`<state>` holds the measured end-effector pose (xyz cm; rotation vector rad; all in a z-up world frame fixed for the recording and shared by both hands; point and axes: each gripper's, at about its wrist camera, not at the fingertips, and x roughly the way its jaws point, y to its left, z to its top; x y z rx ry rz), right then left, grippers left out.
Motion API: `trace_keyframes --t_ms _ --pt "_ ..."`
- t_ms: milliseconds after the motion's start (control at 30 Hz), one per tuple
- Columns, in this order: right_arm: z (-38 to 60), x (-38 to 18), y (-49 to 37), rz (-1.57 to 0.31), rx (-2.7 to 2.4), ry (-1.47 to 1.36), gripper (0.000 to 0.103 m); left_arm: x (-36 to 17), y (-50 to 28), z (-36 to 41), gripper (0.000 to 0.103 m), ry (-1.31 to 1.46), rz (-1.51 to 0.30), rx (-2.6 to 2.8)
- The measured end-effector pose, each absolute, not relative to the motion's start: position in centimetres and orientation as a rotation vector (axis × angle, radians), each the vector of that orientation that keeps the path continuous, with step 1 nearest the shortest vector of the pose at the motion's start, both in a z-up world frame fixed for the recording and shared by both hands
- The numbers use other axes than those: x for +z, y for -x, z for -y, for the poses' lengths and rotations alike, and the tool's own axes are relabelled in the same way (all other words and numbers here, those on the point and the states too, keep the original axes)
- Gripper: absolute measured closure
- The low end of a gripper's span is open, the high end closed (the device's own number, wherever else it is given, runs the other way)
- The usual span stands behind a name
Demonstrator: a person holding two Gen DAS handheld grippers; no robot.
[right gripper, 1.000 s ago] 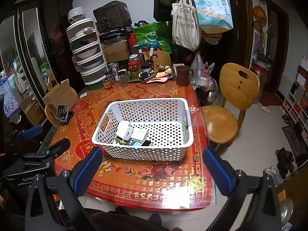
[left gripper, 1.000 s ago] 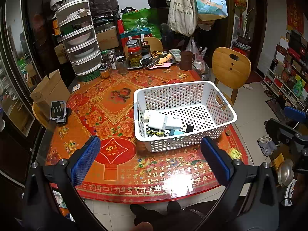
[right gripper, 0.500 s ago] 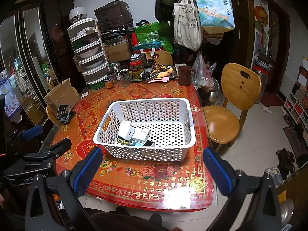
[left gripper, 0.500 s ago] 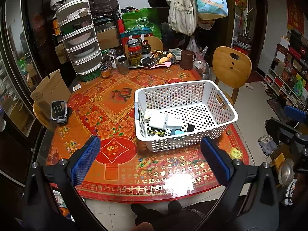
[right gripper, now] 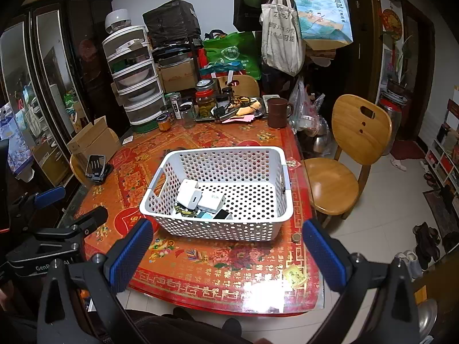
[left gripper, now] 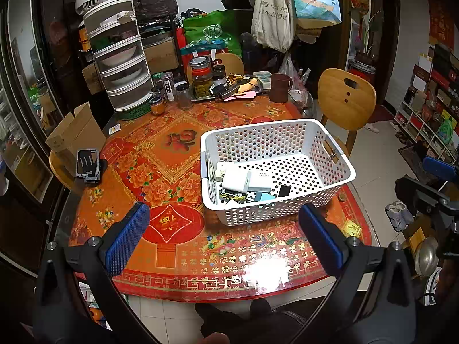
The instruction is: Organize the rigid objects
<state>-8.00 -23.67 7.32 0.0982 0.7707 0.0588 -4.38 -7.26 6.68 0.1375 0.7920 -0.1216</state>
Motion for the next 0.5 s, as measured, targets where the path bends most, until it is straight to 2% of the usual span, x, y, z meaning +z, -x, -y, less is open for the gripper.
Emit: trace_keyframes --t_ms 500 --pt "22.9 6.9 7.4 -0.778 0.064 -0.098 0.000 5.6 4.0 7.2 0.001 -0.128 -0.802 -0.133"
